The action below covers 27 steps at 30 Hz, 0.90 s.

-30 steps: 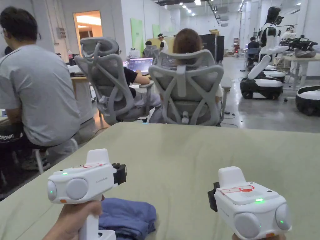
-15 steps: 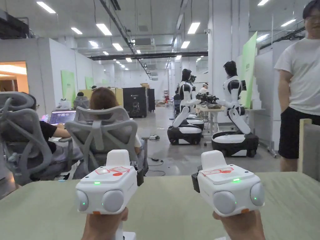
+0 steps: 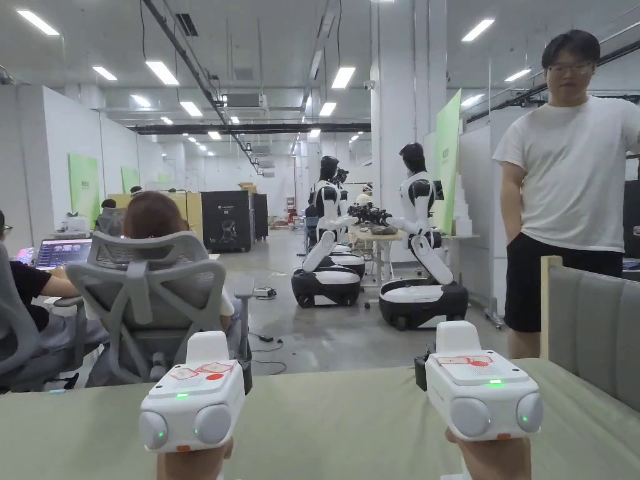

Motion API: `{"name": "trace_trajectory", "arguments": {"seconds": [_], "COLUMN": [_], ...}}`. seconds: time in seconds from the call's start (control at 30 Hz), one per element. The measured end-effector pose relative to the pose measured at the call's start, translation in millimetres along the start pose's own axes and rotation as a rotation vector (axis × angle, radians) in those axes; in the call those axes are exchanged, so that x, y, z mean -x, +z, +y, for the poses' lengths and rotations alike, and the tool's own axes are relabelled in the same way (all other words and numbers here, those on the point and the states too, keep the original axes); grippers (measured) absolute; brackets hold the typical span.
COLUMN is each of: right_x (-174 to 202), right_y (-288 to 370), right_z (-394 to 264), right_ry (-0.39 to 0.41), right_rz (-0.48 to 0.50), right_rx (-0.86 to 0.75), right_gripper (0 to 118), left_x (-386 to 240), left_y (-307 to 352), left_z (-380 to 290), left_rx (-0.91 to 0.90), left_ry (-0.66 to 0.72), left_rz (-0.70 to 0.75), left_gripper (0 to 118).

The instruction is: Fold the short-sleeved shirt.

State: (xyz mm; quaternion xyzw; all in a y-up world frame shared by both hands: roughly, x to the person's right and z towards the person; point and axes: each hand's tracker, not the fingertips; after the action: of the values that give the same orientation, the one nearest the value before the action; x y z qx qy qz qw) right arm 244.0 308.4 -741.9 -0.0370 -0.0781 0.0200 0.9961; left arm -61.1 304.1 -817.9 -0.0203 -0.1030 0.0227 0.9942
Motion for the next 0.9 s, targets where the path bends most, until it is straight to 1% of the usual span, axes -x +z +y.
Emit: {"name": "trace_trajectory", "arguments": {"seconds": [0.1,0.13,0.23,0.27,0.3,0.33,0.37,0.4,0.43,0.47,0.5,0.57,0.63,0.67,0.77,0.8,0.9], "right_x": [7.1,8.3,14.6,15.7,16.2,16.3,16.8,16.8,17.6,18.5,18.8,22.2,21.1,19.8,19.2,18.5,22.1], "right_y": [1.3,-9.0,-10.5,-12.6,-13.2,-13.2,-13.3,-16.2,-18.6,-19.5,-11.5,-3.3,0.2,-11.5,-16.4,-10.4,-6.9], "right_z": [-4.9,-8.5,-10.1,-10.9,-11.3,-11.3,-11.5,-13.0,-14.0,-16.2,-13.8,-12.6,-9.1,-17.6,-18.9,-17.9,-15.8], "right_ry": [-0.007,-0.006,0.020,0.023,0.024,0.023,0.019,0.019,0.023,0.028,0.027,0.040,0.033,0.028,0.027,0.031,0.050], "right_rz": [0.010,0.014,0.021,0.020,0.022,0.027,0.031,0.034,0.037,0.035,0.021,0.007,0.003,0.007,0.005,-0.023,-0.013], "right_rx": [-0.006,-0.002,-0.004,-0.002,-0.003,-0.003,-0.004,0.002,0.011,0.010,-0.051,-0.024,-0.008,-0.002,0.004,0.006,-0.023], "right_gripper": [0,0,1,1,2,8,34,67,99,118,116,118,118,118,118,118,118], "left_x": [3.8,3.9,6.6,7.3,7.8,8.4,7.7,7.0,5.6,1.5,-1.1,-7.0,-7.4,-7.0,-6.5,-7.7,-8.6], "left_y": [-3.2,-4.9,1.0,1.5,1.7,1.5,0.3,0.2,1.1,3.9,2.8,0.0,-1.8,-2.1,0.8,0.4,-2.7], "left_z": [-9.4,-11.4,-11.5,-10.6,-10.0,-9.5,-9.6,-10.1,-11.8,-13.6,-15.6,-16.7,-16.0,-16.2,-15.7,-15.5,-14.3], "left_rx": [-0.002,0.001,-0.012,-0.008,-0.002,0.013,0.019,0.017,0.010,-0.043,-0.039,-0.024,-0.006,-0.003,-0.014,-0.019,-0.014], "left_ry": [-0.004,-0.019,-0.014,-0.008,-0.003,-0.001,-0.001,-0.006,-0.017,-0.049,-0.049,-0.069,-0.061,-0.049,-0.027,-0.030,-0.047], "left_rz": [-0.003,0.003,0.007,0.006,0.003,-0.008,-0.017,-0.020,-0.019,-0.013,-0.014,-0.003,0.002,0.000,-0.006,-0.001,-0.007], "left_gripper": [1,1,1,8,23,46,81,106,118,117,118,118,118,118,118,118,118]}}
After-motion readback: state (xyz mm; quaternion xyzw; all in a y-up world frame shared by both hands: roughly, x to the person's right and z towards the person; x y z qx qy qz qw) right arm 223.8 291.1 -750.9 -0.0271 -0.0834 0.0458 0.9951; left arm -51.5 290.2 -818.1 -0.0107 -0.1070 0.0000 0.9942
